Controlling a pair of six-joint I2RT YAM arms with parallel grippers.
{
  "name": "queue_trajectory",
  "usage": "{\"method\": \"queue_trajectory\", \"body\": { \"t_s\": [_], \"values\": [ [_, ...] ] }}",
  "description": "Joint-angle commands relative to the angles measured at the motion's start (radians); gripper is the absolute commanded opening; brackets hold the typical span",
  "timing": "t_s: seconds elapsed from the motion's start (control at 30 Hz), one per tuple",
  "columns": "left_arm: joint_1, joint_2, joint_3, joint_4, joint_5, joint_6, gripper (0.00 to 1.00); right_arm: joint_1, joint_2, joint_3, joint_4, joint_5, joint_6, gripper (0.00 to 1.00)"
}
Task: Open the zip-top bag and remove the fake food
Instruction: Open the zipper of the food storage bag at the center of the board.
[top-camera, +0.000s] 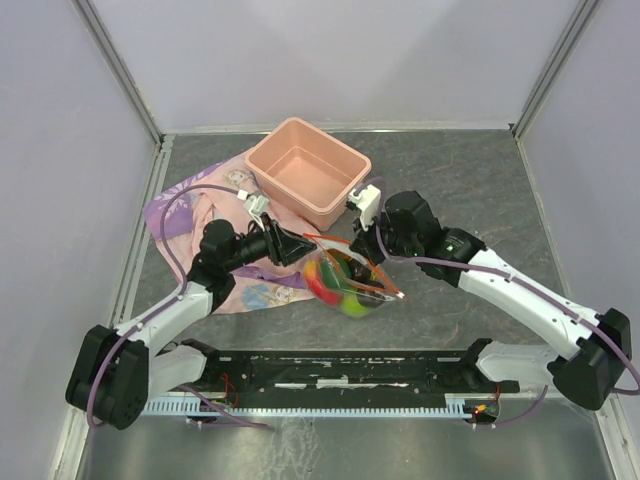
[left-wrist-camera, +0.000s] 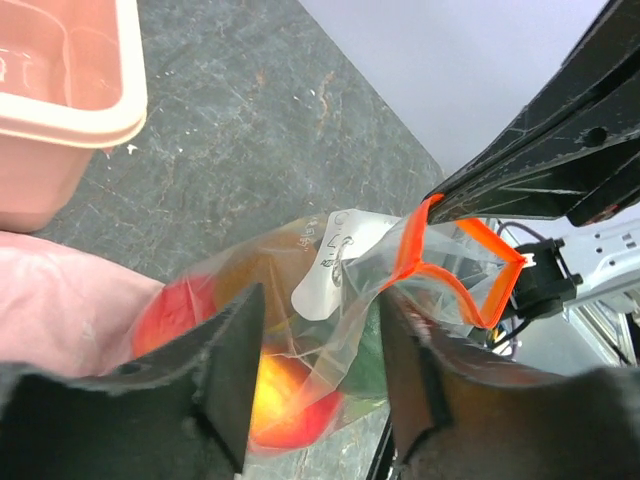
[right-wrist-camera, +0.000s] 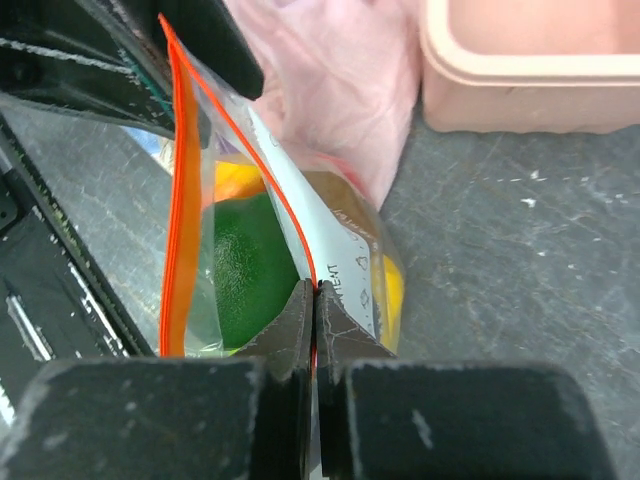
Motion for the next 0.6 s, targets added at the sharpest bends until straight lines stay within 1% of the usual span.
{"method": "queue_trajectory", "body": {
  "t_s": [0.0, 0.1, 0.2, 0.33, 0.43, 0.57],
  "values": [
    [0.006, -0.051, 0.053, -0.049, -0.092, -0.030, 0.63, -0.020, -0.061, 0.067, 0.068, 0.097, 0.010, 0.02],
    [0.007, -0.124, 0.033, -0.087, -0.158, -0.025, 0.76, -0.037, -0.066, 0.095, 0.073, 0.137, 0.003, 0.02],
    [0.007, -0.197, 0.009, -0.118, -0.210, -0.035, 0.83, -0.063, -0.065, 0.125, 0.073, 0.169, -0.001, 0.02],
    [0.007, -0.258, -0.008, -0.138, -0.217, -0.057, 0.83, -0.106, -0.061, 0.163, 0.079, 0.203, -0.002, 0.02],
    [0.007, -0.265, -0.014, -0.140, -0.197, -0.106, 0.77, -0.122, -0.062, 0.190, 0.085, 0.234, -0.005, 0.02],
    [0.007, -0.246, -0.035, -0.106, -0.170, -0.153, 0.74, -0.134, -0.074, 0.210, 0.095, 0.312, -0.017, 0.01]
  ]
}}
